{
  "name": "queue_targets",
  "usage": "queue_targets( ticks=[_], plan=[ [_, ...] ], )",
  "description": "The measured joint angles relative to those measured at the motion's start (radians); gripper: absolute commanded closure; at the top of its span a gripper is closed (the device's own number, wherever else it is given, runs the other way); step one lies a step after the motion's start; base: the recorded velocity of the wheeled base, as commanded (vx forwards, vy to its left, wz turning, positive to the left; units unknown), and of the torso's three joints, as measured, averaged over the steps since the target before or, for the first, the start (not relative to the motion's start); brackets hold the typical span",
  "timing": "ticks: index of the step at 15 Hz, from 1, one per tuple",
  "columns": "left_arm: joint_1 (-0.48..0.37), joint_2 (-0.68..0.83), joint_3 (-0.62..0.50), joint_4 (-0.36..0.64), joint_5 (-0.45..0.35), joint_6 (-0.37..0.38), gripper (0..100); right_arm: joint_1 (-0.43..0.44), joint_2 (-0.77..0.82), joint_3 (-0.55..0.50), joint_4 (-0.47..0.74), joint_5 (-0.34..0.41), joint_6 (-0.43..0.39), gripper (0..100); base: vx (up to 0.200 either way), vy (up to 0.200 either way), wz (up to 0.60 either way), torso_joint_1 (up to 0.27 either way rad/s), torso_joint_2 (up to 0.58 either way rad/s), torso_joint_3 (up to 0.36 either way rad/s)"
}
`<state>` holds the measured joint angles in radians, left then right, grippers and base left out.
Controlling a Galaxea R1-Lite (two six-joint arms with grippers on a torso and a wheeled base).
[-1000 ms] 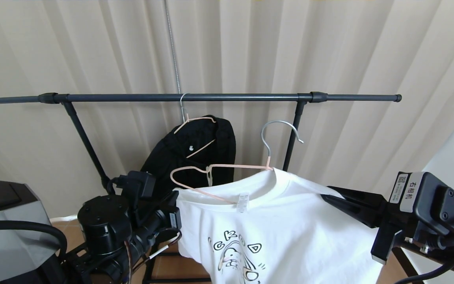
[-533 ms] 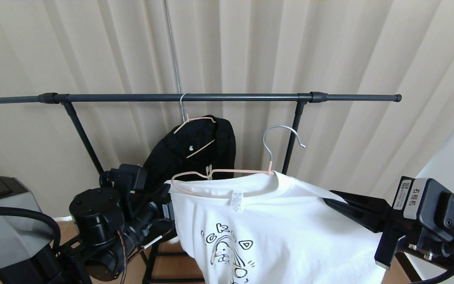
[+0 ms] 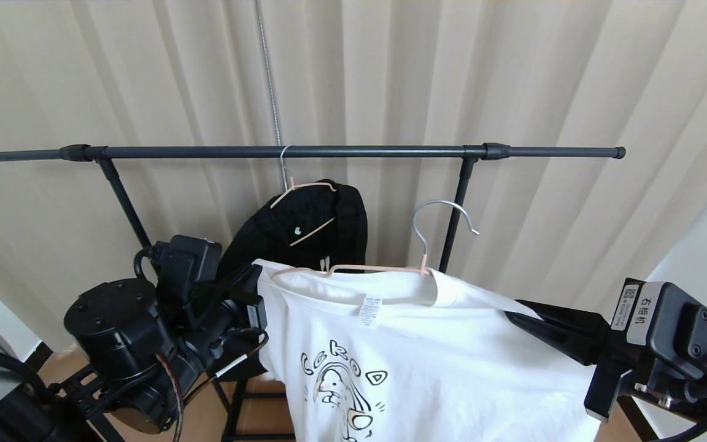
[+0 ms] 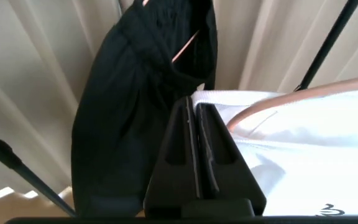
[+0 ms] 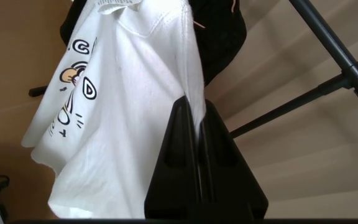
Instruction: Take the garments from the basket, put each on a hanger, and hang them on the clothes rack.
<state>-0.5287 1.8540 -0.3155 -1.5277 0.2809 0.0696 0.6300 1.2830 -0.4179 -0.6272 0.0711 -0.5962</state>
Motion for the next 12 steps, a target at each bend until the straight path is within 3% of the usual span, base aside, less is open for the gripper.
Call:
queue_targets(
  ticks=[9,12],
  plan=[
    [-0.201,-0.066,0.010,0.006,0.054,0.066,100,0.000,0.041,-0.009,-0.010,-0.006,0.001,100,0.000,0.000,0.00,0.000,0.00,0.000],
    [-0.253,-0.093,-0.001,0.063,0.056,0.068,100,0.000,0.056,-0.011,-0.011,-0.005,0.002,100,0.000,0.000,0.00,0.000,0.00,0.000]
  ],
)
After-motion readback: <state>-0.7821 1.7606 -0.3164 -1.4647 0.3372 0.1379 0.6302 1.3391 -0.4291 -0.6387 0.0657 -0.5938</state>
